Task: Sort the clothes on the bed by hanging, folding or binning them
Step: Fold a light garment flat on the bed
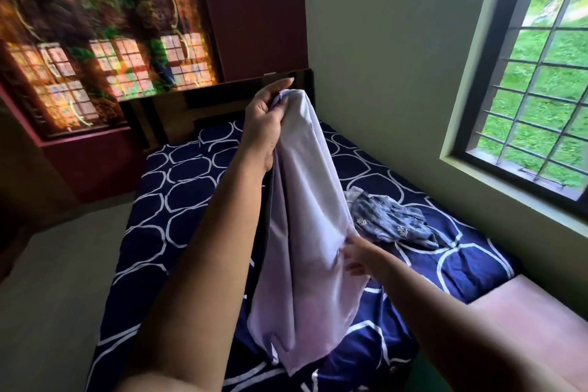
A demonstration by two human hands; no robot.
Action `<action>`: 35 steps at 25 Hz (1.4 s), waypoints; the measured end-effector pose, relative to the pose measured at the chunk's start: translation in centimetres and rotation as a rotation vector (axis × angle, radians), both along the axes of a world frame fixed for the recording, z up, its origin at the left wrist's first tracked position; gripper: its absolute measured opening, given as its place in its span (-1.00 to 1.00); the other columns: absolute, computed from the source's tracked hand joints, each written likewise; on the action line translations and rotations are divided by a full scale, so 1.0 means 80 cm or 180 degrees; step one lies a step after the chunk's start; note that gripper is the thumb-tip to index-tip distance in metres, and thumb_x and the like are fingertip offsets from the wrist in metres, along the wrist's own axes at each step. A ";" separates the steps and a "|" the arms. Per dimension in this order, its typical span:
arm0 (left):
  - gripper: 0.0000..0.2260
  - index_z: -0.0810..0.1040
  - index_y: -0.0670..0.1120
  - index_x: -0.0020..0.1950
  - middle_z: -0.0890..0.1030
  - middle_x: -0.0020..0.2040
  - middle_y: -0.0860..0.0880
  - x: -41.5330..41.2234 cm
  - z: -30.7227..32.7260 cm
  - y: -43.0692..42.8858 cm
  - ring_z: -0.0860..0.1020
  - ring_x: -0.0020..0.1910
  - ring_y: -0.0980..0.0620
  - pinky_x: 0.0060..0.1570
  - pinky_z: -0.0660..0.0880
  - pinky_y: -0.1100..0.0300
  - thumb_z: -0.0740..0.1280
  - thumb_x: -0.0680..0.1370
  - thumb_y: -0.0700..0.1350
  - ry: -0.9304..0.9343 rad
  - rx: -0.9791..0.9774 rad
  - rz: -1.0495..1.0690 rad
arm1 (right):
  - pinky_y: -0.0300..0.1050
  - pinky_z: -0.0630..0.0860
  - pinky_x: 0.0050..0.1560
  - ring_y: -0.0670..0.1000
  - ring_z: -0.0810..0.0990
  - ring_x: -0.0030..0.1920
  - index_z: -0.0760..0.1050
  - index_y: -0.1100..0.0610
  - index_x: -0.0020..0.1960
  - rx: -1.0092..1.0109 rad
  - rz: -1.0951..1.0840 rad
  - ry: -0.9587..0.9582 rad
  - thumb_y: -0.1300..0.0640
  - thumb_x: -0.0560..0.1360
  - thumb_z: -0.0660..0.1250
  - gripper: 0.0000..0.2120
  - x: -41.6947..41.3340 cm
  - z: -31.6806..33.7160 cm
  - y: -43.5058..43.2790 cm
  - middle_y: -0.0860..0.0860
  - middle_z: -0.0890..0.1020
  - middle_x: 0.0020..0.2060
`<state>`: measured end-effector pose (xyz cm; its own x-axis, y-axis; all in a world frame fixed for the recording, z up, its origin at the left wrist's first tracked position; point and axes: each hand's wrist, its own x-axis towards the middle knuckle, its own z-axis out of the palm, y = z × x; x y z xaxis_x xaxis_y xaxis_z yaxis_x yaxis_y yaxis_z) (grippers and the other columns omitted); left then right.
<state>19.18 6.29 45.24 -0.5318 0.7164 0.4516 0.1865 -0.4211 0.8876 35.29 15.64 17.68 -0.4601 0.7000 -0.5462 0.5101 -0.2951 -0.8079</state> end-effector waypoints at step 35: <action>-0.78 0.56 -0.19 0.21 0.63 -0.14 0.07 -0.240 -0.094 -0.188 0.54 -0.08 0.05 -0.06 0.47 0.33 0.29 0.58 -0.26 -0.0529 -0.0847 0.1915 | -0.16 0.54 -0.28 0.02 0.60 -0.39 0.57 0.14 -0.15 -0.0738 0.0145 0.0850 0.04 0.52 0.30 -0.81 -0.020 0.085 0.063 0.05 0.64 -0.34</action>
